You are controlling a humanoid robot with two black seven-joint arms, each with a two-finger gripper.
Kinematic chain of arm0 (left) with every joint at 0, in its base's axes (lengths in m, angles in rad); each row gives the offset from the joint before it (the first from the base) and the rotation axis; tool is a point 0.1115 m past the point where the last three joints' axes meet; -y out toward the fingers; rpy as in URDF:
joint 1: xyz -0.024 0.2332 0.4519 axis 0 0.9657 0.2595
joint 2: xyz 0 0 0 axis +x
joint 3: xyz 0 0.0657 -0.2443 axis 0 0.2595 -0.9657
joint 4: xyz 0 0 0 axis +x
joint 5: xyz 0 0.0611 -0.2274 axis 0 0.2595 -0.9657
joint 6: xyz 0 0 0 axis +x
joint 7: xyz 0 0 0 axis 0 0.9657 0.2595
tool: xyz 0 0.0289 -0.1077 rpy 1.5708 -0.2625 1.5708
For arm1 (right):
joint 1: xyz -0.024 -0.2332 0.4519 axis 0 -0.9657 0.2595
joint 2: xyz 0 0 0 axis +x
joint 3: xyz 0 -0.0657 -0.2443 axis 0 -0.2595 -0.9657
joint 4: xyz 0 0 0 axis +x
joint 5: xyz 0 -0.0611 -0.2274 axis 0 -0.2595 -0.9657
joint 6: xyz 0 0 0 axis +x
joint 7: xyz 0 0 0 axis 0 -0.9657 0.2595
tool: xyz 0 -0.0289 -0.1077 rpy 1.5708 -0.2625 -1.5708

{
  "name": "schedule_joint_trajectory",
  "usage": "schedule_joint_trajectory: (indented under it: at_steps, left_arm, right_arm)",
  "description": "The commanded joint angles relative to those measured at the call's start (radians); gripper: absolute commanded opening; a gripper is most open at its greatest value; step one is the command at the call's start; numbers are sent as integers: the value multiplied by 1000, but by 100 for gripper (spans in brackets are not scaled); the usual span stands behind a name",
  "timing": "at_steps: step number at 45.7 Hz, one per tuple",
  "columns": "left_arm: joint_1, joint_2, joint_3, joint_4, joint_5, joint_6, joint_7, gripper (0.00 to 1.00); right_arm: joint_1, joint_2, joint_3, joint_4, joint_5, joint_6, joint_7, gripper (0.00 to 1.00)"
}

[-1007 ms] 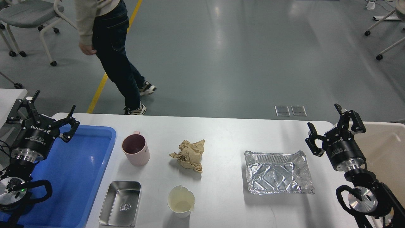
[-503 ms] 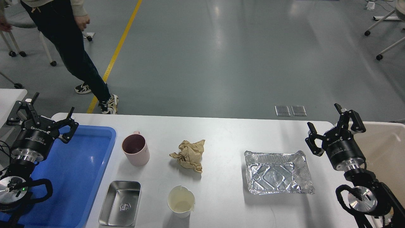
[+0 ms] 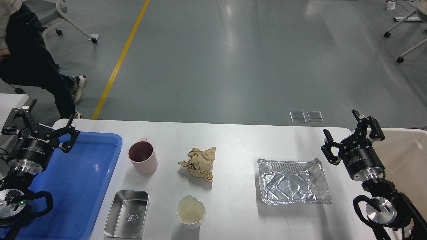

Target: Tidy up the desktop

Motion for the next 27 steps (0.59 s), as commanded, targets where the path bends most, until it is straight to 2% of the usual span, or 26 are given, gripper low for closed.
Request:
schedule_joint_trajectory:
  at_steps: [1,11,19,27]
  left_arm:
    - [1,18,-3,-2,13,56,-1,96]
    - [6,128,41,-8,173,83,0,95]
    - [42,228,50,-23,195,81,5,96]
    - [46,412,184,-41,210,72,11,96]
  right_arm:
    - [0,4,-2,0,0,1,0,100]
    - [3,4,-6,-2,0,1,0,100]
    - [4,4,-9,-3,-1,1,0,100]
    - [4,0,-12,-5,-1,1,0,100]
